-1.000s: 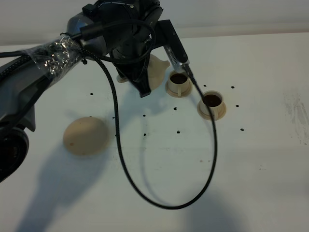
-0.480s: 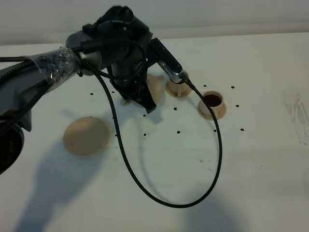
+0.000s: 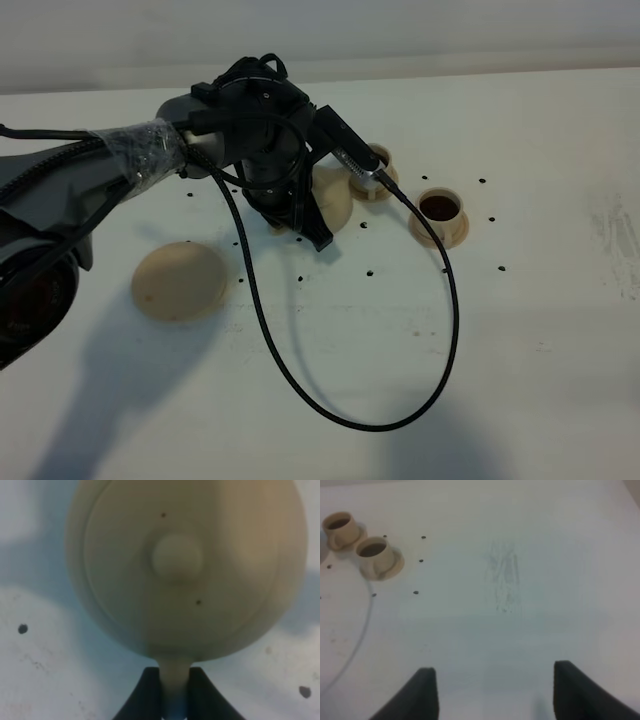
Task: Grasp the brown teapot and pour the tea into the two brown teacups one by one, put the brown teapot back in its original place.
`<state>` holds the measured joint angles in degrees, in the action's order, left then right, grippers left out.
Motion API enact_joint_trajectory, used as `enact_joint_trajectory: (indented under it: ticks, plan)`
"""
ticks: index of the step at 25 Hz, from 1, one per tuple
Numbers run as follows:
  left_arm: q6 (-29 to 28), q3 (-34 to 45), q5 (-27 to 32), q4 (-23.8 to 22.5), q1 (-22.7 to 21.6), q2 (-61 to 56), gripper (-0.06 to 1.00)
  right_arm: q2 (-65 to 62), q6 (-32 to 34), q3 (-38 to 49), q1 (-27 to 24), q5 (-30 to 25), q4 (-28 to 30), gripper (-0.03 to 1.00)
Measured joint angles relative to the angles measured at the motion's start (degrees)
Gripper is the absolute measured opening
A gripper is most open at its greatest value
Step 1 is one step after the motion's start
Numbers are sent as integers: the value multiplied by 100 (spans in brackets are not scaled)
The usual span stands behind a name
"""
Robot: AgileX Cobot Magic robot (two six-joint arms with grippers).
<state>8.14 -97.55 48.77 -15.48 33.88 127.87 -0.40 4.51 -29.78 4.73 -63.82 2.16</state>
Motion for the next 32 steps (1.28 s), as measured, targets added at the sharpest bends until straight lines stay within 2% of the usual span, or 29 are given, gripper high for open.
enact_joint_trajectory:
  ticks: [11, 24, 32]
  plan:
    - [36, 0, 36, 44, -13, -387, 1, 0, 0, 0, 0, 0, 0, 49]
    - [295, 31, 1426, 0, -130, -1136, 1, 0, 0, 0, 0, 5, 0, 49]
    - [-55, 983, 1498, 495, -355, -1992, 1, 0, 0, 0, 0, 5, 0, 49]
